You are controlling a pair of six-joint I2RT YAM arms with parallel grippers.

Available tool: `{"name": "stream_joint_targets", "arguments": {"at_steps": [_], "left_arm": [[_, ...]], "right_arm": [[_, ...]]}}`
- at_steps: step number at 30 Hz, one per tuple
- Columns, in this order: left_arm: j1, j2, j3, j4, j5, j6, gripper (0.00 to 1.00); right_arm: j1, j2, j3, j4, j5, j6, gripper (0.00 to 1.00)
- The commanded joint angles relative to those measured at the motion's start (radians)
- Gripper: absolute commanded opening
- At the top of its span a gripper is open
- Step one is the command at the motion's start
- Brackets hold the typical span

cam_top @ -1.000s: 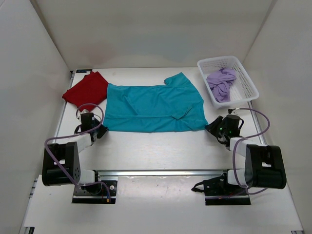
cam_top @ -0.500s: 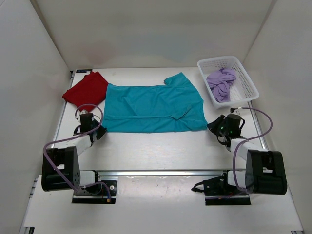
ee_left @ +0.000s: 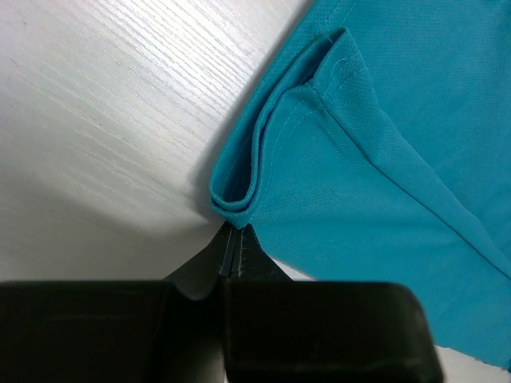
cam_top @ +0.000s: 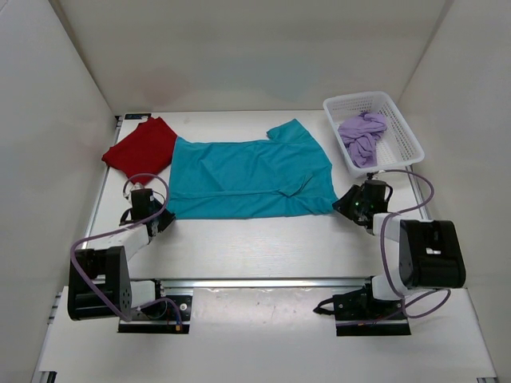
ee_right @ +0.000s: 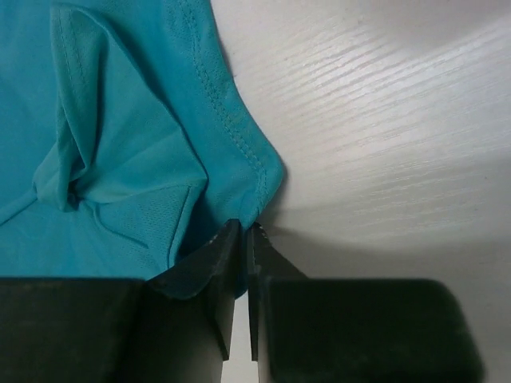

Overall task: Fold and stack the t-shirts
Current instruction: Fold the flattened tshirt in 1/3 of the way

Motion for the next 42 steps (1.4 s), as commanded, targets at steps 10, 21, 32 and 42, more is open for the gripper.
{"name": "stream_joint_targets", "arguments": {"at_steps": [10, 21, 32, 42], "left_arm": [[0.056, -0.066, -0.043, -0.068, 0.047, 0.038, 0.00], [0.027, -0.268, -0.122, -0.216, -0.015, 0.113, 0.00], [0.021, -0.375, -0.155, -0.256, 0.067, 0.090, 0.24], [-0.049, -0.471, -0.094, -0.321, 0.029, 0.089, 0.36]], "right_arm": [[-0.066, -0.148, -0.102, -0.027, 0.045, 0.047, 0.00], [-0.123, -0.343, -0.189, -0.199, 0.036, 0.012, 0.00], [-0.097, -0.545, -0.160, -0.327, 0.078, -0.002, 0.36], [0.107, -0.535, -0.129, -0.313, 0.099, -0.024, 0.11]]}}
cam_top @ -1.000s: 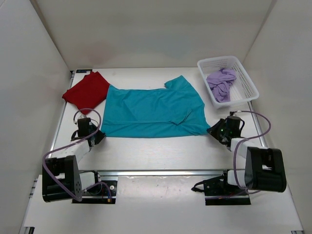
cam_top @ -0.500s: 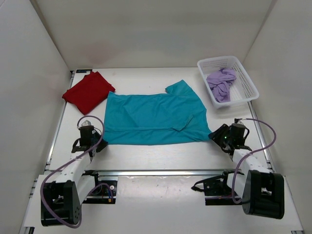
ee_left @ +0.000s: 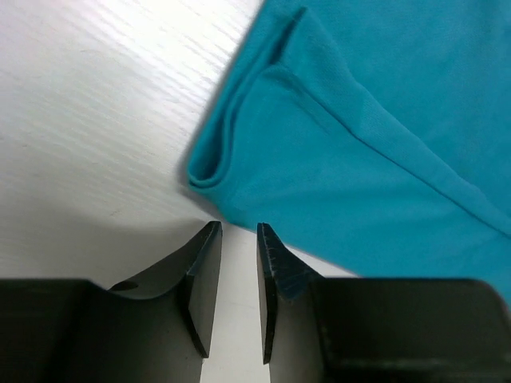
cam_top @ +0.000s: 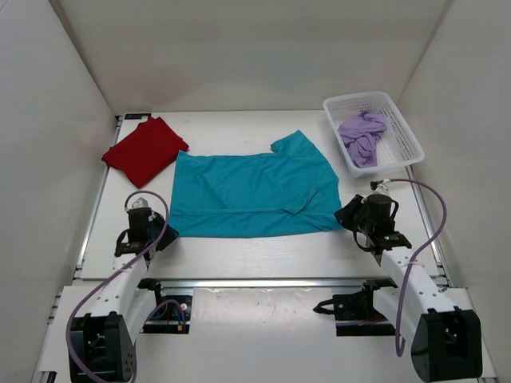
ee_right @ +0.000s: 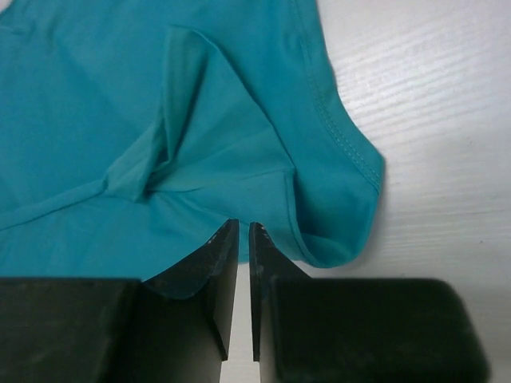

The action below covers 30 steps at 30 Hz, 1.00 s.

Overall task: Fold and stack the t-shirts
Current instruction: Fold the flattened tshirt in 1/3 of the way

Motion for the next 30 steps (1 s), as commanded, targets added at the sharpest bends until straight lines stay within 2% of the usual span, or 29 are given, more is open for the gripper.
{"name": "stream_joint_targets", "arguments": {"at_steps": [1, 4, 8, 13, 16, 19, 22, 25, 28, 30], "left_arm": [[-0.078, -0.041, 0.053, -0.022, -0.039, -0.002, 0.34], [-0.175, -0.020, 0.083, -0.010, -0.061, -0.019, 0.34], [-0.292, 0.035, 0.115, 0.062, -0.088, -0.076, 0.33], [-0.338, 0.172, 0.141, 0.150, -0.078, -0.087, 0.33], [-0.323, 0.209, 0.150, 0.187, -0.052, -0.082, 0.32], [-0.324, 0.204, 0.155, 0.202, -0.053, -0.075, 0.33], [-0.355, 0.212, 0.159, 0.230, -0.056, -0.084, 0.34], [-0.418, 0.261, 0.181, 0.228, -0.061, -0.059, 0.34], [-0.458, 0.301, 0.193, 0.231, -0.101, -0.036, 0.33], [-0.470, 0.313, 0.199, 0.233, -0.116, -0.025, 0.33]], "right_arm": [[-0.015, 0.105, -0.017, 0.070, -0.045, 0.001, 0.09], [-0.082, 0.195, -0.009, 0.113, -0.060, 0.001, 0.03], [-0.163, 0.232, -0.038, 0.167, -0.047, 0.013, 0.01], [-0.162, 0.263, -0.057, 0.167, -0.016, 0.014, 0.00], [-0.151, 0.181, -0.040, 0.132, 0.009, 0.010, 0.01], [-0.102, 0.040, -0.005, 0.072, 0.104, 0.005, 0.07], [-0.016, -0.051, 0.020, 0.078, 0.130, 0.005, 0.07], [0.112, 0.013, 0.072, 0.087, 0.119, -0.019, 0.06], [0.151, 0.163, 0.110, 0.153, -0.006, -0.030, 0.06], [0.186, 0.257, 0.149, 0.200, -0.078, -0.021, 0.15]]}}
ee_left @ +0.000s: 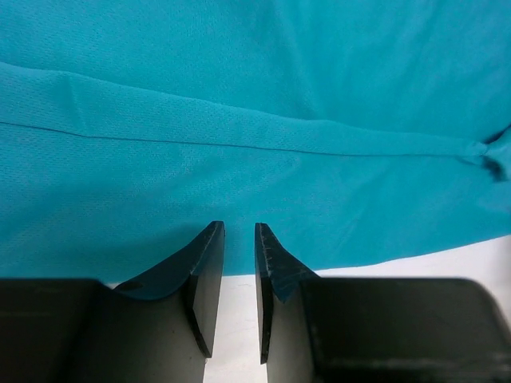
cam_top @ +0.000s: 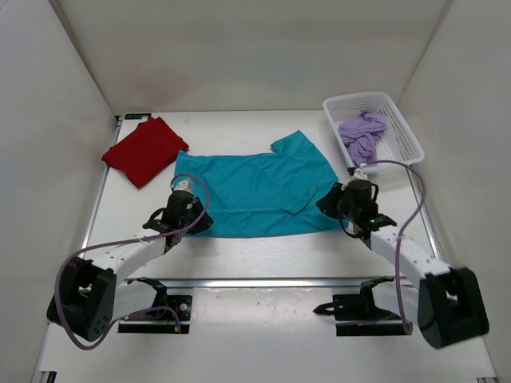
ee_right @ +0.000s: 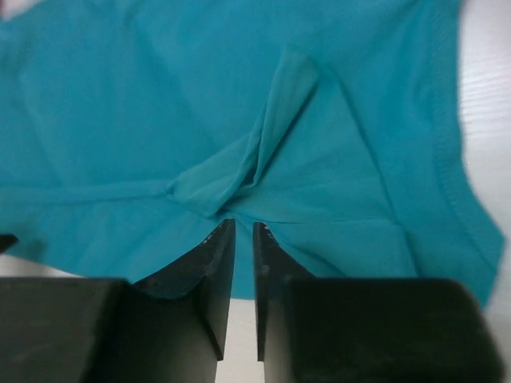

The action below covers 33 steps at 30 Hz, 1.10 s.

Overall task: Fold and stack the t-shirts
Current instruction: Fold the flattened tshirt in 1/3 of the way

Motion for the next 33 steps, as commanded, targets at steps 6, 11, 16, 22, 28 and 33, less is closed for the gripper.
{"name": "stream_joint_targets", "arguments": {"at_steps": [6, 11, 16, 22, 28, 33], "left_arm": [[-0.009, 0.034, 0.021, 0.043, -0.015, 0.038, 0.33], [-0.006, 0.022, -0.010, 0.069, -0.011, 0.028, 0.33], [0.020, 0.001, -0.035, 0.081, 0.000, 0.017, 0.33], [0.016, 0.010, -0.038, 0.091, 0.003, 0.014, 0.33], [0.028, 0.005, -0.052, 0.091, 0.009, 0.017, 0.33], [0.016, 0.004, -0.056, 0.084, 0.003, 0.015, 0.33]], "right_arm": [[0.161, 0.345, 0.125, 0.129, -0.122, 0.002, 0.30], [0.199, 0.409, 0.133, 0.145, -0.102, 0.028, 0.31], [0.181, 0.435, 0.110, 0.194, -0.099, 0.039, 0.29], [0.169, 0.493, 0.148, 0.194, -0.077, 0.047, 0.27], [0.158, 0.537, 0.188, 0.208, -0.093, 0.050, 0.20], [0.181, 0.567, 0.256, 0.168, -0.061, 0.036, 0.17]]}}
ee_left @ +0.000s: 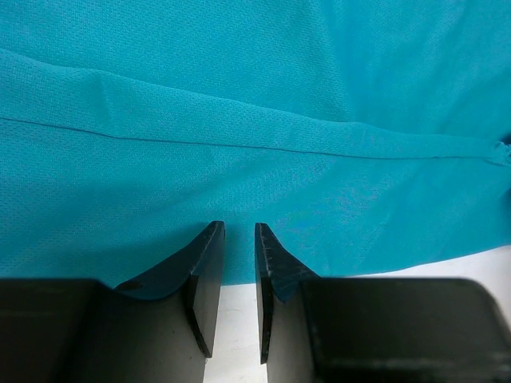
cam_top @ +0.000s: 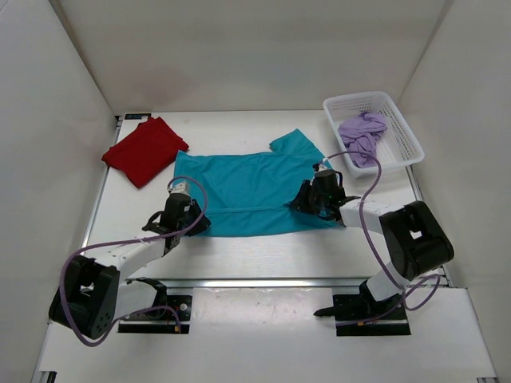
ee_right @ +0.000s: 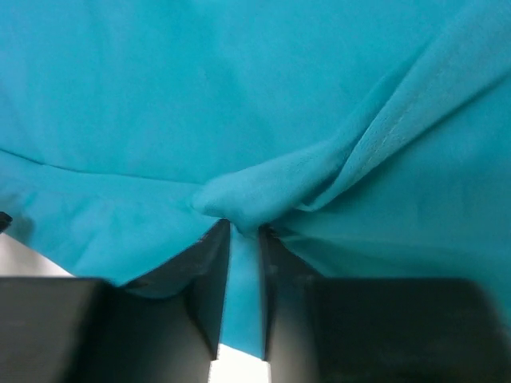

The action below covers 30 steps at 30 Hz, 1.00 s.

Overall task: Fold and stack the t-shirts
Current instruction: Fold the flattened tshirt in 1/3 of the way

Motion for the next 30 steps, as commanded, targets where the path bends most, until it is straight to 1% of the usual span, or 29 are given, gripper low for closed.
{"name": "stream_joint_targets", "arguments": {"at_steps": [1, 4, 6, 10, 12, 14, 17, 19, 22, 24, 25, 26, 28, 29, 30], "left_arm": [[-0.008, -0.025, -0.010, 0.016, 0.006, 0.000, 0.33], [-0.004, -0.029, -0.018, 0.016, 0.011, -0.006, 0.33], [-0.001, -0.033, -0.025, 0.016, 0.015, -0.003, 0.33], [0.013, -0.042, -0.022, 0.015, 0.015, -0.005, 0.33], [0.015, -0.055, -0.028, 0.001, 0.011, 0.000, 0.33], [0.021, -0.070, -0.028, 0.004, 0.011, -0.006, 0.33], [0.016, -0.081, -0.033, 0.001, 0.008, -0.009, 0.33], [0.009, -0.085, -0.025, -0.008, 0.008, -0.009, 0.34], [-0.004, -0.082, -0.012, -0.012, -0.006, -0.011, 0.34], [-0.028, -0.062, -0.001, -0.005, -0.009, -0.011, 0.34], [-0.030, -0.049, 0.008, -0.002, -0.005, -0.011, 0.34], [-0.034, -0.039, 0.021, 0.001, -0.015, -0.008, 0.34], [-0.050, 0.002, 0.031, 0.011, -0.018, 0.000, 0.34], [-0.053, 0.010, 0.039, 0.013, -0.024, 0.001, 0.34], [-0.041, 0.042, 0.045, 0.021, -0.020, -0.003, 0.34]], "right_arm": [[0.008, 0.016, 0.058, 0.012, 0.037, -0.006, 0.21], [-0.003, 0.023, 0.064, 0.015, 0.032, -0.015, 0.23], [-0.012, 0.053, 0.085, 0.021, 0.035, -0.023, 0.16], [-0.024, 0.147, 0.205, -0.002, -0.003, -0.043, 0.10], [-0.016, 0.202, 0.260, -0.016, -0.037, -0.040, 0.10], [-0.010, 0.211, 0.323, -0.033, -0.043, -0.056, 0.10], [0.017, 0.210, 0.364, -0.051, -0.038, -0.072, 0.15], [0.019, 0.189, 0.360, -0.049, -0.040, -0.079, 0.22], [0.030, 0.132, 0.303, -0.050, -0.014, -0.096, 0.30], [0.039, 0.074, 0.230, -0.045, -0.009, -0.107, 0.31], [0.033, 0.046, 0.207, -0.042, 0.004, -0.105, 0.28], [0.034, 0.012, 0.159, -0.034, 0.004, -0.101, 0.20], [0.036, -0.029, 0.066, -0.034, 0.009, -0.098, 0.10], [0.030, -0.045, 0.046, -0.014, 0.020, -0.096, 0.07], [0.030, -0.043, 0.015, -0.008, 0.021, -0.098, 0.05]]}}
